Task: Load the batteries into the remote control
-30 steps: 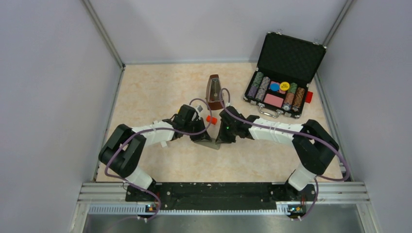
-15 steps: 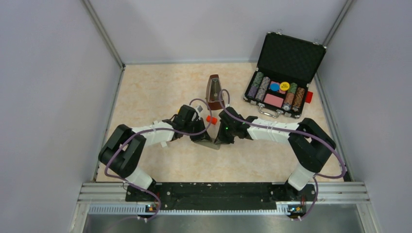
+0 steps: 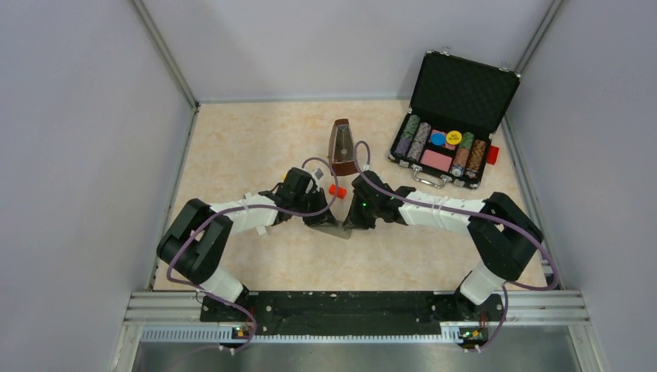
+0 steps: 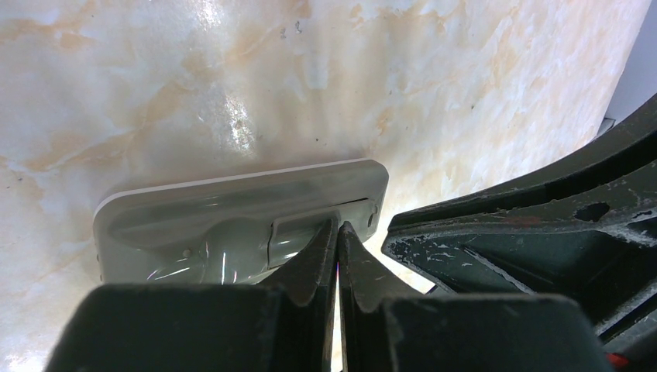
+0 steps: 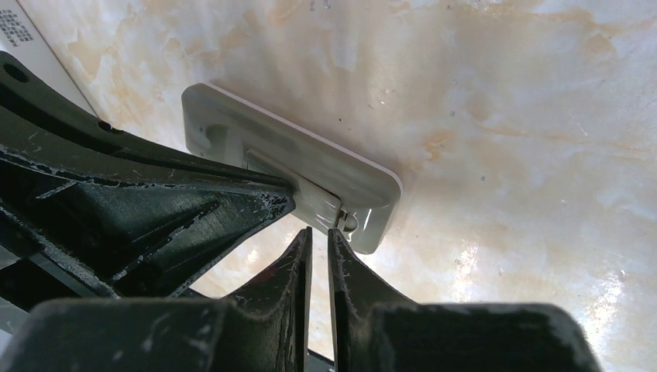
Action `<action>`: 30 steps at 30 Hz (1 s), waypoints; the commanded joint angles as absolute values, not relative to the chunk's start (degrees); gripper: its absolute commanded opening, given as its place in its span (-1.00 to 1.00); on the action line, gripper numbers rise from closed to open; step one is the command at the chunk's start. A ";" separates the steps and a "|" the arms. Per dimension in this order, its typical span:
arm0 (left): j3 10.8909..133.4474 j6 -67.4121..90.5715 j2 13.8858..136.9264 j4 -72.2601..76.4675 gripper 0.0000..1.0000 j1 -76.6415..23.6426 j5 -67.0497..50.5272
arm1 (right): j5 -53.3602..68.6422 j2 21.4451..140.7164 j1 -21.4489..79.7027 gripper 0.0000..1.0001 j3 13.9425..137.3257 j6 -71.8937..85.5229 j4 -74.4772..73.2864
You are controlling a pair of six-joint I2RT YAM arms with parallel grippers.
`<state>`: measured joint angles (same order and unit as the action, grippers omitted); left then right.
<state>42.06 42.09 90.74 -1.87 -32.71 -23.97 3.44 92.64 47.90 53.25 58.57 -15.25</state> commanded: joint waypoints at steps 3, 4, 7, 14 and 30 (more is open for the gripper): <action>38.79 39.82 92.98 -8.36 -0.83 -32.88 -15.91 | 2.65 92.51 48.22 -0.76 53.14 59.16 -14.37; 38.71 39.91 93.03 -8.35 -0.83 -32.87 -15.91 | 2.69 92.59 48.23 -0.76 53.13 59.27 -14.41; 38.70 39.93 92.95 -8.35 -0.83 -32.93 -15.92 | 2.68 92.85 48.21 -0.75 53.00 59.50 -14.48; 38.74 40.03 92.81 -8.35 -0.83 -32.92 -15.73 | 3.15 93.68 48.23 -0.70 52.39 59.91 -14.18; 38.72 40.08 92.89 -8.33 -0.83 -33.01 -15.73 | 3.25 95.04 48.21 -0.81 50.31 61.18 -10.94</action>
<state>41.78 42.33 90.50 -1.50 -32.73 -23.55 4.01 93.54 47.90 51.31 60.64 -12.99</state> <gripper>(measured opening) 0.087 0.116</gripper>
